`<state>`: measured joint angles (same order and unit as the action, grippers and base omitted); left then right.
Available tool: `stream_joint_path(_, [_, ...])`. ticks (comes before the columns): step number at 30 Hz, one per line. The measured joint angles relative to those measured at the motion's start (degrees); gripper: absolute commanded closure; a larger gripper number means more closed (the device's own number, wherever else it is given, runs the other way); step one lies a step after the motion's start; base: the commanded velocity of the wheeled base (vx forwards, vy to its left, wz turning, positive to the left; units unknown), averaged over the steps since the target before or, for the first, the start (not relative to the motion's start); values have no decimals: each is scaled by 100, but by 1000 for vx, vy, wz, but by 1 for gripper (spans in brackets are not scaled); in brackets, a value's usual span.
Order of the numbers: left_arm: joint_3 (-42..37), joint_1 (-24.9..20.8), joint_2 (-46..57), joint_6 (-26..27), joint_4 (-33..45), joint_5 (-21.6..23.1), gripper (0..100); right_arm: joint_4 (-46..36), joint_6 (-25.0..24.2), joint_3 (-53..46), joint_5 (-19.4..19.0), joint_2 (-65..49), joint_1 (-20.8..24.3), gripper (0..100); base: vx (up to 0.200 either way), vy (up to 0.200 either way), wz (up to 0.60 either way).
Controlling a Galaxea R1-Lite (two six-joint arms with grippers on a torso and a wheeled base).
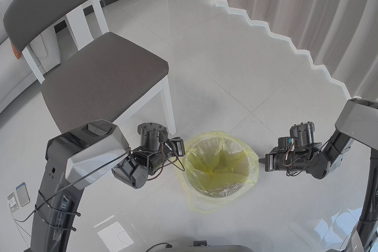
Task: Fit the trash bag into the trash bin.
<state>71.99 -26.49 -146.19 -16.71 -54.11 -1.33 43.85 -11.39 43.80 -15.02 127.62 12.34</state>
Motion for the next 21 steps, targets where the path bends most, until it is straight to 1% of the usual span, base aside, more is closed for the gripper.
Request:
stream_joint_path(6, [-449,9,372,5,-255,-1,100,-202,1,623,2,619,91,100,0,0,0])
stream_joint_path(16, [-961,12,857,21,-500,-9,100,-1369,52,1819,9,1292,139,100,0,0,0])
stream_joint_path(21, [-1058,-24,958,21,-500,-12,100,-1459,85,2011,9,1417,106,100,0,0,0])
